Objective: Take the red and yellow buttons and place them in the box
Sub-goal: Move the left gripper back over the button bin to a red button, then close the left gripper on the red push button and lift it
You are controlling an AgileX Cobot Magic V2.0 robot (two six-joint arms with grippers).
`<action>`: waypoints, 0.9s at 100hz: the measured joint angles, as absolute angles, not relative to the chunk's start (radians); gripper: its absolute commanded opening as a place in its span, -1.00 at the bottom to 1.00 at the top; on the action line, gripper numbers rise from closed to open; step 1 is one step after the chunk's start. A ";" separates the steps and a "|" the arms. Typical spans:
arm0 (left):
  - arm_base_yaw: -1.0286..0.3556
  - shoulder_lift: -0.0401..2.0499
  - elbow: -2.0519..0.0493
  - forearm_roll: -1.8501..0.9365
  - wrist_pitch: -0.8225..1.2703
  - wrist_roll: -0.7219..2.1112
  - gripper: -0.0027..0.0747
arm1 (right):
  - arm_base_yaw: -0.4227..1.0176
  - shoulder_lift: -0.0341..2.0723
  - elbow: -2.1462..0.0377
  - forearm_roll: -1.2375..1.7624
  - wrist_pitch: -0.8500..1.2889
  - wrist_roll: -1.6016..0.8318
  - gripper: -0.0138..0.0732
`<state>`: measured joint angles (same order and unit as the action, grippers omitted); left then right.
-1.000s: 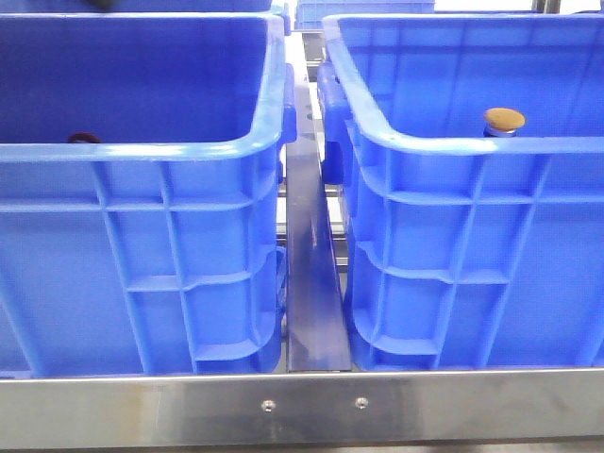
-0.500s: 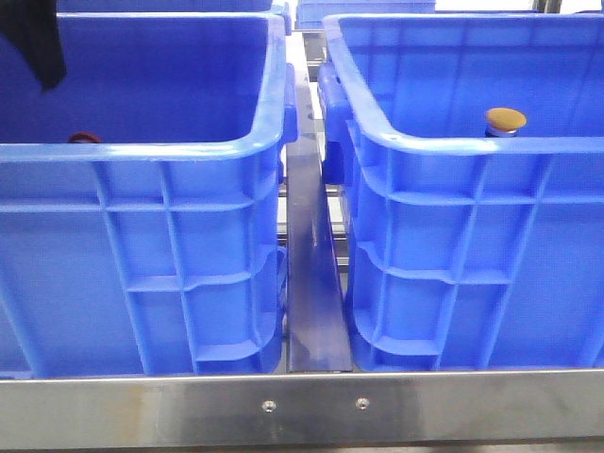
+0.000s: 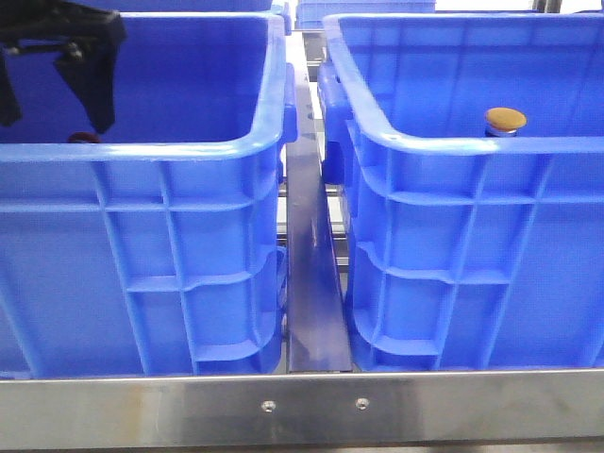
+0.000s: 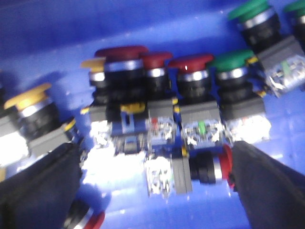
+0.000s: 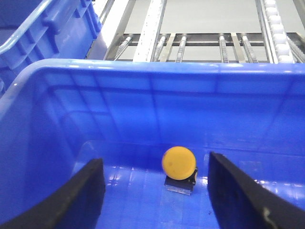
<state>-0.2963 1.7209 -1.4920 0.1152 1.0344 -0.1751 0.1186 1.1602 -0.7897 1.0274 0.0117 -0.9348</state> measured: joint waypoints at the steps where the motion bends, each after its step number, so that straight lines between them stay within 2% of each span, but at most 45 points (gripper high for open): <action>1: -0.296 1.724 -1.496 0.115 1.034 -0.175 0.62 | 0.119 1.160 -0.790 1.027 0.012 -0.935 0.44; 65: -0.259 1.855 -1.516 0.103 0.985 -0.177 0.60 | 0.119 1.160 -0.790 1.027 0.015 -0.935 0.44; 79: -0.259 1.855 -1.516 0.100 0.985 -0.177 0.40 | 0.119 1.160 -0.790 1.027 0.015 -0.935 0.44; 90: -0.259 1.855 -1.516 0.100 0.985 -0.177 0.03 | 0.119 1.160 -0.790 1.027 0.015 -0.935 0.44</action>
<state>-0.2591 1.8546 -1.5157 0.1002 0.9850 -0.1772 0.1186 1.1602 -0.7897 1.0274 0.0152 -0.9348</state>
